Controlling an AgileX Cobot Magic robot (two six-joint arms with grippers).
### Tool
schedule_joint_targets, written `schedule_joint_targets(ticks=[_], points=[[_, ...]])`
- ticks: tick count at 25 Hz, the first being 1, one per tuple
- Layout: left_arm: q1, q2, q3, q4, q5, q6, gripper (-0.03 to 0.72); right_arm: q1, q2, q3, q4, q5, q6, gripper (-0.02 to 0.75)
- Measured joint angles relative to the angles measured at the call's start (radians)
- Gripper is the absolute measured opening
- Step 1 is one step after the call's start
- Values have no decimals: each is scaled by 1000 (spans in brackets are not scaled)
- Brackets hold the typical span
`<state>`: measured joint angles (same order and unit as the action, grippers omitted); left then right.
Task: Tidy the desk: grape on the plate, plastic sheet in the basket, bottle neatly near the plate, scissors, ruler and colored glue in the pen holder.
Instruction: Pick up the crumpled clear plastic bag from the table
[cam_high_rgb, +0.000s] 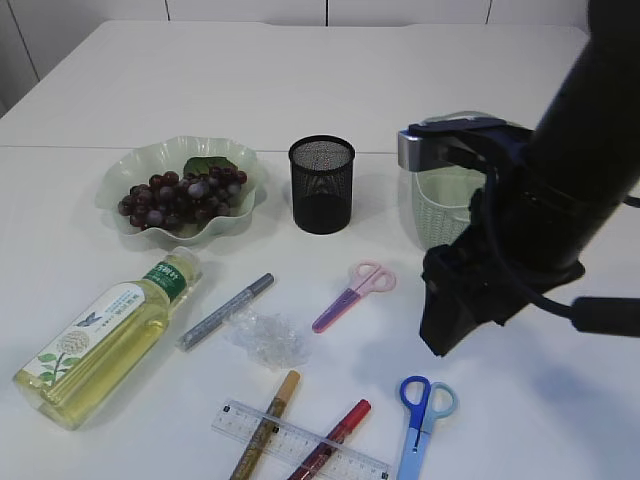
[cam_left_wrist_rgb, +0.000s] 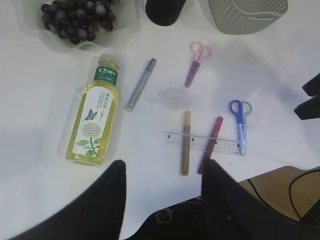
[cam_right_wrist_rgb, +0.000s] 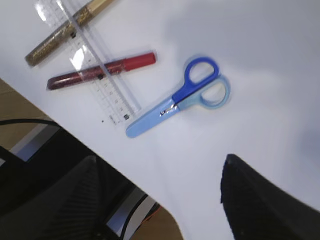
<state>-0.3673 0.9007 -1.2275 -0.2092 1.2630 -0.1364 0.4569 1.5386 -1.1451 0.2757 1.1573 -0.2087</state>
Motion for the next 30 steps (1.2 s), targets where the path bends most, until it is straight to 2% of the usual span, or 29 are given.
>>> schedule_joint_targets(ticks=[7,16,22,30], points=[[0,-4,2,-6,2,-5,363,51,189,-217,-90,-1,0,583],[0,-4,2,-8,2,-5,365,140,412,-439,-112,-20,-45,583],[0,-4,2,-24,2,-7,365,145,484,-494,-116,-69,-69,583],[0,-4,2,-47,2,-7,365,175,546,-497,-61,-123,-118,583]])
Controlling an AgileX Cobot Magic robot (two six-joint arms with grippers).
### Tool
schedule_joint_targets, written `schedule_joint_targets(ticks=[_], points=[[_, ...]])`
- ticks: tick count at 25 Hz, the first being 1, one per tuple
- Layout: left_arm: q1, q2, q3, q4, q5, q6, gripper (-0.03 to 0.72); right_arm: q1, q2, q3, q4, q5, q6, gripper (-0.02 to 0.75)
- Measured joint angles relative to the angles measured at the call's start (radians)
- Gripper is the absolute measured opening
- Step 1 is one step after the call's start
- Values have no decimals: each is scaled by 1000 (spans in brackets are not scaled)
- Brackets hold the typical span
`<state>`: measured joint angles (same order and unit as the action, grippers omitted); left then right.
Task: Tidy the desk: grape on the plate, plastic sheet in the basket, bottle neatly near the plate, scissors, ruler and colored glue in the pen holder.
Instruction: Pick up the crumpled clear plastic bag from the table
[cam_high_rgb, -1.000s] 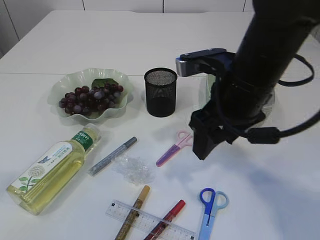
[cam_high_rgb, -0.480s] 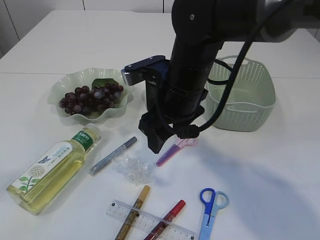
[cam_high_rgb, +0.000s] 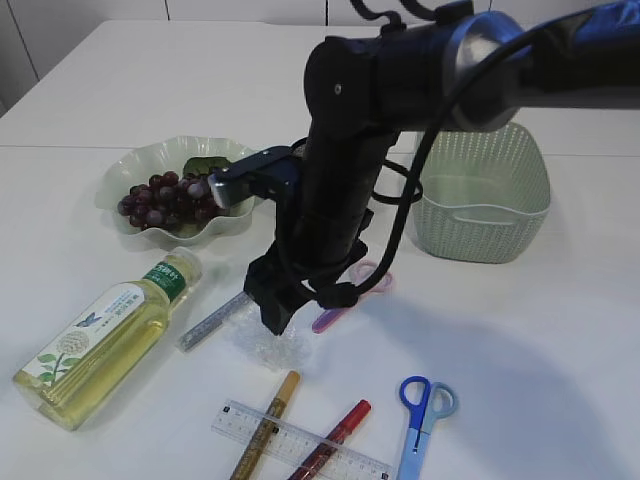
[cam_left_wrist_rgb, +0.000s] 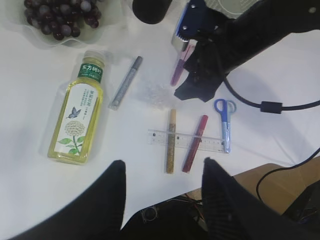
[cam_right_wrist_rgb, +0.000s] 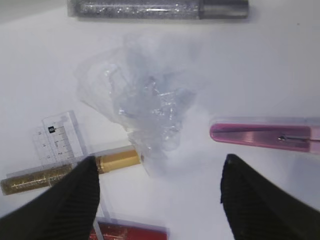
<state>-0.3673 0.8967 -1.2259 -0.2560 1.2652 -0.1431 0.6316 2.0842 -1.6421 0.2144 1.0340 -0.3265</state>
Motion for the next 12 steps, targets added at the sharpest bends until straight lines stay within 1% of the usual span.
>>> schedule_joint_targets(ticks=[6,12], points=[[0,0,0,-12,2,-2,365,47,43,-2,3,-46,-9,583],[0,0,0,-27,2,-2,365,60,51,-8,-3,-68,-11,583]])
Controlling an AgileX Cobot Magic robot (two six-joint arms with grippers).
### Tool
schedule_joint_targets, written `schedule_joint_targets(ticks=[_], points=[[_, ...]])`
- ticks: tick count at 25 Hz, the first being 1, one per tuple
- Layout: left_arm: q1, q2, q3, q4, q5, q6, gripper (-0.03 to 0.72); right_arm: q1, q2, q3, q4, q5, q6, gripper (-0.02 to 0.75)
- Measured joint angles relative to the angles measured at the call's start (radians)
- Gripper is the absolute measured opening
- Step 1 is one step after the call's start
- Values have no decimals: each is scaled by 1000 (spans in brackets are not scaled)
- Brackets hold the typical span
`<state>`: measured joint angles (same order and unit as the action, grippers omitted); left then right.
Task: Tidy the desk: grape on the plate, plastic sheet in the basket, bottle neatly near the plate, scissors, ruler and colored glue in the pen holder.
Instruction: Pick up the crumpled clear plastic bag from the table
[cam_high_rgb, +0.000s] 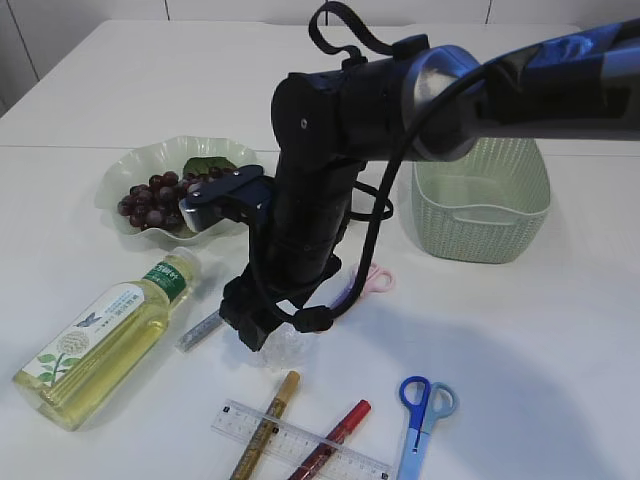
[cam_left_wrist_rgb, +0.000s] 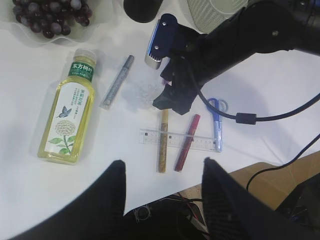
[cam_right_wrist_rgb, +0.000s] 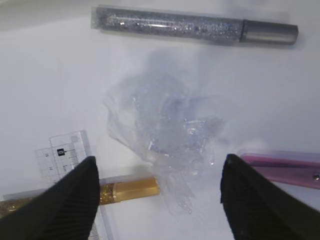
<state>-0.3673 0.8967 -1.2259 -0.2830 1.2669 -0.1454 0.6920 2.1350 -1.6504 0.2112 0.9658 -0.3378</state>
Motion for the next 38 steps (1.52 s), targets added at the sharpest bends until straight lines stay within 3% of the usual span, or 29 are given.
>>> schedule_joint_targets(ticks=[38], points=[[0,0,0,-8,0,0,365,0,113,-49,-48,-15,0,583]])
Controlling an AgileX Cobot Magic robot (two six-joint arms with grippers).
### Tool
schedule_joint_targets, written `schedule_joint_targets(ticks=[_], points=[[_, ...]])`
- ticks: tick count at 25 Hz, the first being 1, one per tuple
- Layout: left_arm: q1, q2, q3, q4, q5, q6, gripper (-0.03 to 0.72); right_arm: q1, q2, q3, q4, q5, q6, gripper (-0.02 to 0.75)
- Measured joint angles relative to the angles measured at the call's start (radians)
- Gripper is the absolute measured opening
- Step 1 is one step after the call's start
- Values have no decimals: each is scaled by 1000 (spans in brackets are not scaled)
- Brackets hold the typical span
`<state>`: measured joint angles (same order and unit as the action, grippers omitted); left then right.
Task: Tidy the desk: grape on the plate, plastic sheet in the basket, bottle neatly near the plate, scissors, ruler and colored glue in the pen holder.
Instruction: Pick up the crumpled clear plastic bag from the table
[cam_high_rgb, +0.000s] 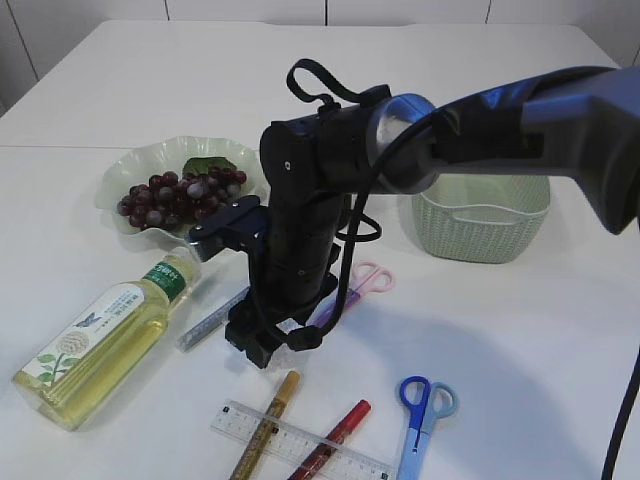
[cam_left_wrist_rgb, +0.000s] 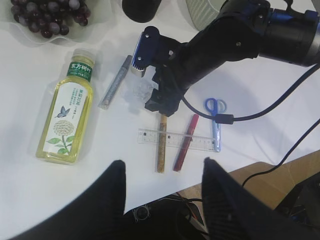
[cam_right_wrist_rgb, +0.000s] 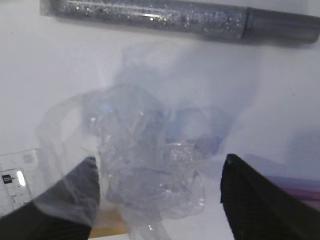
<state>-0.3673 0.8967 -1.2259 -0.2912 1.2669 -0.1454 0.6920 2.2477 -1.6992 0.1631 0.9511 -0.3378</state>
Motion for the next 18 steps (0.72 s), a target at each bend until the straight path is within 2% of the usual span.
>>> schedule_joint_targets(ticks=[13,15,18], points=[[0,0,0,2,0,0,365,0,7,0,0,2,0,578],[0,0,0,2,0,0,365,0,7,0,0,2,0,546],[0,0,0,2,0,0,365,0,7,0,0,4,0,430]])
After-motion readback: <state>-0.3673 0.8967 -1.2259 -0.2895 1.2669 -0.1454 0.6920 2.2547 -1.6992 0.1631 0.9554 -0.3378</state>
